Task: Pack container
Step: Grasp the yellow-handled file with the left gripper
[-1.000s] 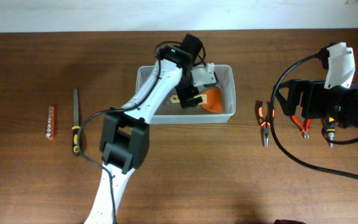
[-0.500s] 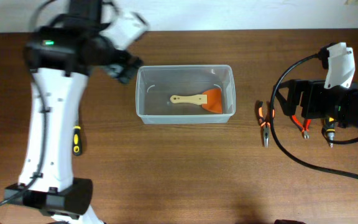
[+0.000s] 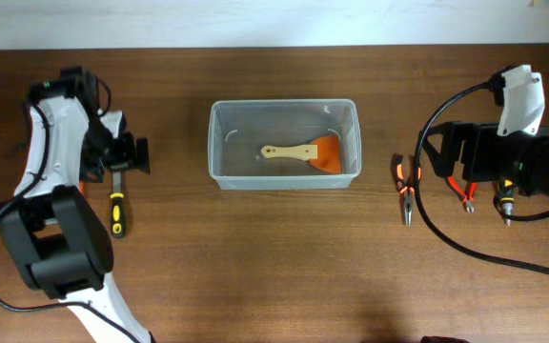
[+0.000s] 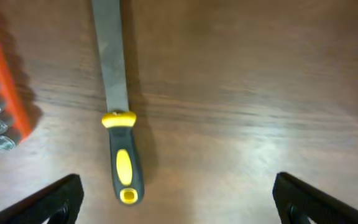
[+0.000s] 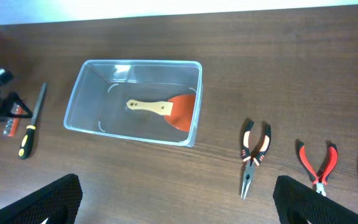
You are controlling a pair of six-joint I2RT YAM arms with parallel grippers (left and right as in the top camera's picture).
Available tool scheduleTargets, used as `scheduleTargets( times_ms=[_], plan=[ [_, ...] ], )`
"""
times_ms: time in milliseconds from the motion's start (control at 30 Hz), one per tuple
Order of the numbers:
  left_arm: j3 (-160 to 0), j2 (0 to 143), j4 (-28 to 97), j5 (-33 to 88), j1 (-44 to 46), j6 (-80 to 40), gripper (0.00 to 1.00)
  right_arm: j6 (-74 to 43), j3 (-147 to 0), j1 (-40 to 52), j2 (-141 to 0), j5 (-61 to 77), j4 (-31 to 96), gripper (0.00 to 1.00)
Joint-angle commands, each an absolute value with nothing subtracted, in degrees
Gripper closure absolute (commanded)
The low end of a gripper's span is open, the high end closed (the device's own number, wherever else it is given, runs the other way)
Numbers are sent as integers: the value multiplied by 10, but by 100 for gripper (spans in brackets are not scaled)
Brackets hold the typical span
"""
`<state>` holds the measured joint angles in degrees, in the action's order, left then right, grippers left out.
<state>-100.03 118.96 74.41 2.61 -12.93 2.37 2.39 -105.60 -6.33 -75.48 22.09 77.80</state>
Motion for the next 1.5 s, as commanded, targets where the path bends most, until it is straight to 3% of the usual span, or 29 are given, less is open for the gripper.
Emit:
scheduleTargets(
  times_ms=[0, 133, 433, 900, 967, 1033, 1133, 1467],
  plan=[
    [-950, 1183, 717, 23, -143, 4, 0, 27, -1061, -61, -754, 218, 776, 1],
    [-895, 1183, 680, -31, -152, 1, 0, 27, -1061, -61, -754, 218, 776, 1],
    [-806, 1183, 595, -11, -162, 2, 0, 27, -1061, -61, -754, 218, 776, 1],
    [-794, 1183, 552, -11, -162, 14, 4, 27, -1061, -61, -754, 218, 776, 1],
    [-794, 1183, 550, -11, -162, 18, 11, 27, -1061, -61, -754, 218, 776, 1],
    [-794, 1183, 549, -11, -162, 18, 28, 27, -1061, -61, -754, 218, 776, 1],
    [-794, 1183, 550, -11, -162, 18, 44, 27, -1061, -61, -754, 218, 776, 1],
    [-794, 1183, 545, -11, -162, 18, 67, 27, -1061, -61, -754, 218, 776, 1]
  ],
)
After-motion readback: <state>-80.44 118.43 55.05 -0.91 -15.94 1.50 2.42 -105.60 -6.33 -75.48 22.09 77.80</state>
